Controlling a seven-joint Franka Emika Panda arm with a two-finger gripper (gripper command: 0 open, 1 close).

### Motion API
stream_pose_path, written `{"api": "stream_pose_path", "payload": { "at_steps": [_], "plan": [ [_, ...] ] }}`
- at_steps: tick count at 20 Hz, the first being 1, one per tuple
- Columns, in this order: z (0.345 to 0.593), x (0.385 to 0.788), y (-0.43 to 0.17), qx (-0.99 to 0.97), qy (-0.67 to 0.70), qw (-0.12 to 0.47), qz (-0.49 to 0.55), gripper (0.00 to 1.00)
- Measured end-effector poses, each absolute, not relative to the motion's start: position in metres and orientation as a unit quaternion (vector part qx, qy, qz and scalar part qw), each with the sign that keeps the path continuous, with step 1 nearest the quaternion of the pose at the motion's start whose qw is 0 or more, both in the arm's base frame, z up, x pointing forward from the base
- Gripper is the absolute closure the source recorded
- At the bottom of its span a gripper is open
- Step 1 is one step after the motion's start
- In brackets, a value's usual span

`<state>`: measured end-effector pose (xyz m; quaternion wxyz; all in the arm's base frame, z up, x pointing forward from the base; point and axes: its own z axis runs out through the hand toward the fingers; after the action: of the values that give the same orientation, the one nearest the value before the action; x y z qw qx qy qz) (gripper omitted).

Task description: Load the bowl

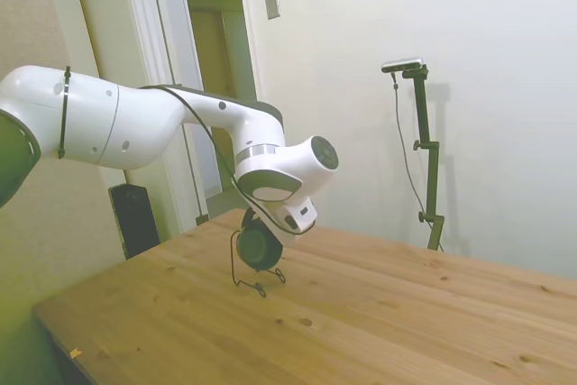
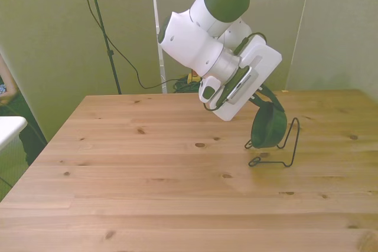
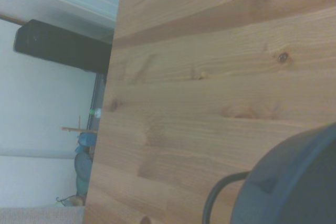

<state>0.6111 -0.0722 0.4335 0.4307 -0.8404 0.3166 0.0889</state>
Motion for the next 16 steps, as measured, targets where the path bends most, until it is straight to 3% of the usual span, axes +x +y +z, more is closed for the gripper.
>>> {"api": "stream_pose_path", "payload": {
  "at_steps": [16],
  "plan": [
    [0.420,0.618,-0.042,-0.845,0.303,0.428,0.104,1.00]
  ]
}}
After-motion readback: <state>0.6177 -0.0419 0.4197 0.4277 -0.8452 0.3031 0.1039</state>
